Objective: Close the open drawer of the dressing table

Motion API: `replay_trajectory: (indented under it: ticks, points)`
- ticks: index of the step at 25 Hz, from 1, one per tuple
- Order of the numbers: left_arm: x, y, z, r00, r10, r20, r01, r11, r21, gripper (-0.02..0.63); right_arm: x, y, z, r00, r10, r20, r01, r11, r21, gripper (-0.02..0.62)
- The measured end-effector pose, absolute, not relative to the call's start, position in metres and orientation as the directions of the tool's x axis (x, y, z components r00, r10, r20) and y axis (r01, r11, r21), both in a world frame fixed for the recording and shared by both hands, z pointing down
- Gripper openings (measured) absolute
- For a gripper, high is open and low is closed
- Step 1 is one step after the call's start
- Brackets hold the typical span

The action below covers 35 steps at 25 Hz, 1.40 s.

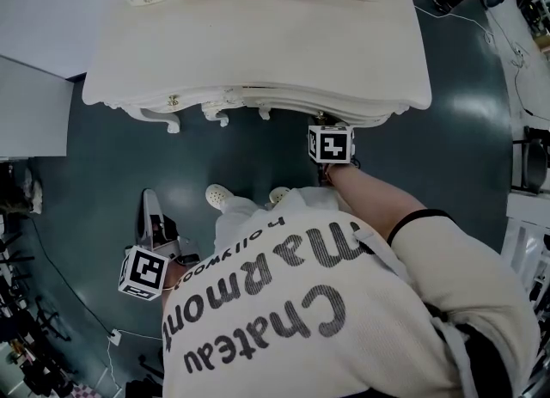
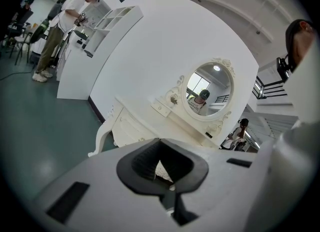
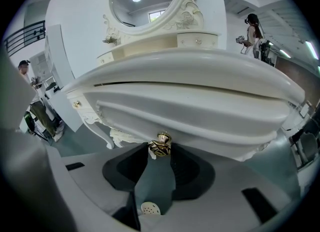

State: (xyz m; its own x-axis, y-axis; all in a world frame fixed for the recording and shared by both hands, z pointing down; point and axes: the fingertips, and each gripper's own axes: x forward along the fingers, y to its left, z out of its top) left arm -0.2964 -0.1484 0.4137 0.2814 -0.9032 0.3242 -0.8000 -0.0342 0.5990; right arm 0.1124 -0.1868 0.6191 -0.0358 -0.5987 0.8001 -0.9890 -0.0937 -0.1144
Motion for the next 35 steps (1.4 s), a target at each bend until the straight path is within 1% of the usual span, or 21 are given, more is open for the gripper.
replay_trajectory:
  ticks: [10, 18, 26, 35]
  points:
    - [-0.296, -0.148, 0.413, 0.283, -0.898, 0.337, -0.814, -0.039, 0.580, 0.008, 0.114, -0.192, 0.618, -0.027, -0.605, 0.795, -0.990, -0.093, -0.104, 0.160]
    - [-0.300, -0.145, 0.413, 0.265, -0.904, 0.335, -0.805, -0.017, 0.593, 0.008, 0.115, -0.193, 0.623, -0.017, -0.598, 0.801, -0.998, -0.039, -0.050, 0.155]
    - [-0.302, -0.147, 0.410, 0.268, -0.908, 0.323, -0.811, -0.031, 0.585, 0.008, 0.117, -0.196, 0.621, 0.002, -0.594, 0.805, -0.998, -0.057, -0.040, 0.155]
    - [-0.307, -0.149, 0.412, 0.252, -0.911, 0.326, -0.812, -0.015, 0.583, 0.008, 0.118, -0.204, 0.622, 0.005, -0.591, 0.807, -0.996, -0.074, -0.048, 0.155]
